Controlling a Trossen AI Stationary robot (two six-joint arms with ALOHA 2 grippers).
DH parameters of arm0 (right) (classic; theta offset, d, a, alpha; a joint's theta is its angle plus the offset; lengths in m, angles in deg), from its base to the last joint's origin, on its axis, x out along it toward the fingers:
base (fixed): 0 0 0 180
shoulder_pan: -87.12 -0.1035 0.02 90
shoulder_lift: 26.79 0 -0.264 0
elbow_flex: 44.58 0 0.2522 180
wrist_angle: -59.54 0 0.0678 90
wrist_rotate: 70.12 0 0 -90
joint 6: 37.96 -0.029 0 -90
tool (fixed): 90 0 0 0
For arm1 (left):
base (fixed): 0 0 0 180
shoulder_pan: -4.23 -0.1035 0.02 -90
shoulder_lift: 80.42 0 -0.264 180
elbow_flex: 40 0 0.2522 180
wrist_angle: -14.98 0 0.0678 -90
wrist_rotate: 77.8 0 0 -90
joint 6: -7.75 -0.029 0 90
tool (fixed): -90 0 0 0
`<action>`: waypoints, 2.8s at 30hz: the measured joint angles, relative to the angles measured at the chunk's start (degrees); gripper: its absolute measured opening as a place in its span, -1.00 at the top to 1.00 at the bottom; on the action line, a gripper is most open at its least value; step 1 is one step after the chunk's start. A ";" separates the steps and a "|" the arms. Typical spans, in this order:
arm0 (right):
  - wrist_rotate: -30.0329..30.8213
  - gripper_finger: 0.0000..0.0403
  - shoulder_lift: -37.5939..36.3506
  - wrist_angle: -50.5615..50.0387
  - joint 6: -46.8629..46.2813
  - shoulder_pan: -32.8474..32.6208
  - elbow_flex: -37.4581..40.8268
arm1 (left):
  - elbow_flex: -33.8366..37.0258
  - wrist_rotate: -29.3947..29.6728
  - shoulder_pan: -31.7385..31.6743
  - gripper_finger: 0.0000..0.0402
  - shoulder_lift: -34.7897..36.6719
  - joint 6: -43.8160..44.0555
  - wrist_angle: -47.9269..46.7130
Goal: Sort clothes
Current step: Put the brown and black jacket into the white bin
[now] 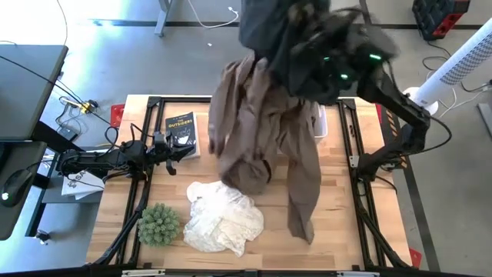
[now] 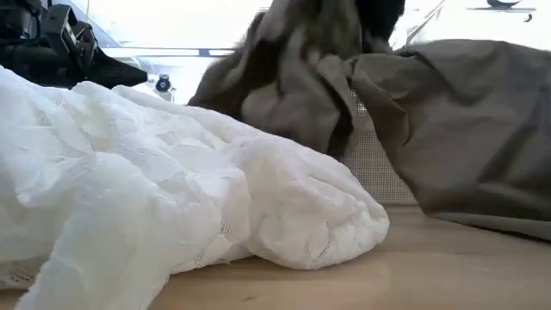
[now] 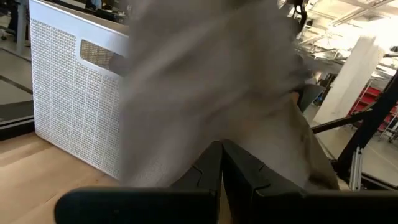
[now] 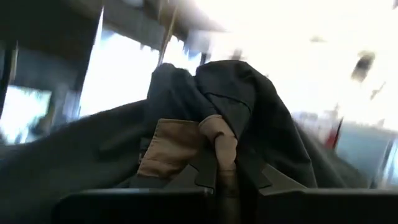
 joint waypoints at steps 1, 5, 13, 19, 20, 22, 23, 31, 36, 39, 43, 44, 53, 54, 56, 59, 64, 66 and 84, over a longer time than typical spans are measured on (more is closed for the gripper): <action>-1.07 0.95 0.76 -6.49 -2.97 1.45 0.04 | 0.00 0.01 0.00 0.95 0.00 -0.17 -0.05; -9.50 0.94 5.52 -32.39 -15.17 6.50 0.10 | 0.00 -0.07 -0.01 0.95 0.00 -0.17 -0.16; -23.68 0.93 22.89 -64.93 -22.72 9.75 0.15 | 0.00 -0.02 -0.01 0.95 0.00 -0.18 -0.18; -25.38 0.92 34.41 -66.36 -22.03 9.76 0.15 | 0.00 -0.02 -0.02 0.95 0.00 -0.17 -0.21; -25.32 0.92 35.77 -66.49 -21.86 9.78 0.15 | 0.00 -0.03 -0.02 0.95 0.01 -0.17 -0.21; -24.74 0.92 37.79 -66.73 -21.85 9.73 0.15 | 0.00 -0.10 -0.01 0.95 0.00 -0.15 -0.21; -24.28 0.91 38.33 -66.83 -21.91 9.71 0.15 | 0.00 -0.11 0.01 0.95 0.00 -0.15 -0.23; -21.13 0.51 36.08 -74.61 -23.23 9.11 -5.11 | 0.00 -0.18 -0.02 0.95 0.00 -0.15 -0.23; -20.64 0.36 31.07 -82.89 -26.76 6.37 -16.20 | 0.00 -0.04 0.01 0.95 0.02 -0.11 -0.55; -19.65 0.35 24.92 -81.51 -27.26 2.07 -19.04 | 0.00 -0.27 0.00 0.95 -0.09 0.39 -1.71; -11.60 0.35 16.20 -81.06 -29.38 -7.16 -19.74 | 0.00 -0.71 0.01 0.95 -0.24 0.42 -1.78; -9.23 0.35 14.43 -81.08 -31.29 -10.16 -19.73 | 0.00 -0.47 0.00 0.95 -0.26 0.41 -1.72; 15.72 0.34 6.48 -81.55 -42.11 -35.27 -14.35 | -4.67 12.98 -3.98 0.95 -1.88 -1.03 -3.11; 18.58 0.34 6.06 -81.56 -42.91 -36.42 -12.75 | -6.55 13.44 -5.05 0.95 -2.96 -0.97 -5.50; 21.25 0.34 5.19 -82.11 -44.74 -37.55 -9.51 | -11.18 15.04 -7.38 0.95 -5.88 -0.57 -12.40; 17.97 0.34 3.68 -82.47 -48.04 -37.32 -3.64 | -19.28 18.08 -11.57 0.95 -13.45 -0.15 -23.24; 10.96 0.34 1.55 -82.28 -53.84 -36.93 8.16 | -29.86 12.19 -20.41 0.95 -32.28 -4.72 -28.03; 10.67 0.34 0.53 -82.33 -56.86 -37.31 12.43 | -32.67 4.91 -24.14 0.94 -40.85 -8.66 -27.18; 9.05 0.34 -5.20 -76.95 -77.74 -50.97 26.09 | -37.60 -19.82 -33.72 0.26 -73.08 -17.66 1.74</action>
